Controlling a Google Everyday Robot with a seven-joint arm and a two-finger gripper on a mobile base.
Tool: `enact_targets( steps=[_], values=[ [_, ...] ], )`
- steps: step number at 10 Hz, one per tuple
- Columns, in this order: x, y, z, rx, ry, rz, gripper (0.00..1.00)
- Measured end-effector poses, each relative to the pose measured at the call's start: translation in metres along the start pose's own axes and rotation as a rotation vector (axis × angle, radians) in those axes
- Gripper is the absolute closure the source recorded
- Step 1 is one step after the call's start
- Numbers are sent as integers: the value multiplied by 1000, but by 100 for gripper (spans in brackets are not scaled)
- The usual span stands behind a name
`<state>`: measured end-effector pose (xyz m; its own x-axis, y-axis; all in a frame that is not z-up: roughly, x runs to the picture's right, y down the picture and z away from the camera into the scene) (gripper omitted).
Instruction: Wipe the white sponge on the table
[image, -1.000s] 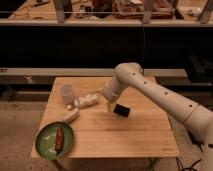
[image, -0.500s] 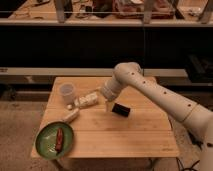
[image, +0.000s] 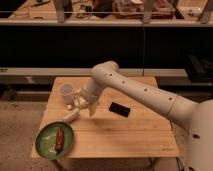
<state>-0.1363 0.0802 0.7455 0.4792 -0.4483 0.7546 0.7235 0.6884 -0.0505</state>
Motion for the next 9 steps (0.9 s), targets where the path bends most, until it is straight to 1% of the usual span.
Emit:
enact_targets(
  steps=[1, 2, 3, 5, 7, 9],
  values=[
    [-14, -8, 24, -29, 3, -40, 20],
    [-17, -8, 39, -48, 7, -49, 20],
    [-14, -7, 55, -69, 13, -46, 20],
    [-8, -7, 85, -101, 9, -36, 20],
    [-4, -8, 102, -117, 3, -34, 20],
    [3, -7, 125, -143, -5, -30, 20]
  ],
)
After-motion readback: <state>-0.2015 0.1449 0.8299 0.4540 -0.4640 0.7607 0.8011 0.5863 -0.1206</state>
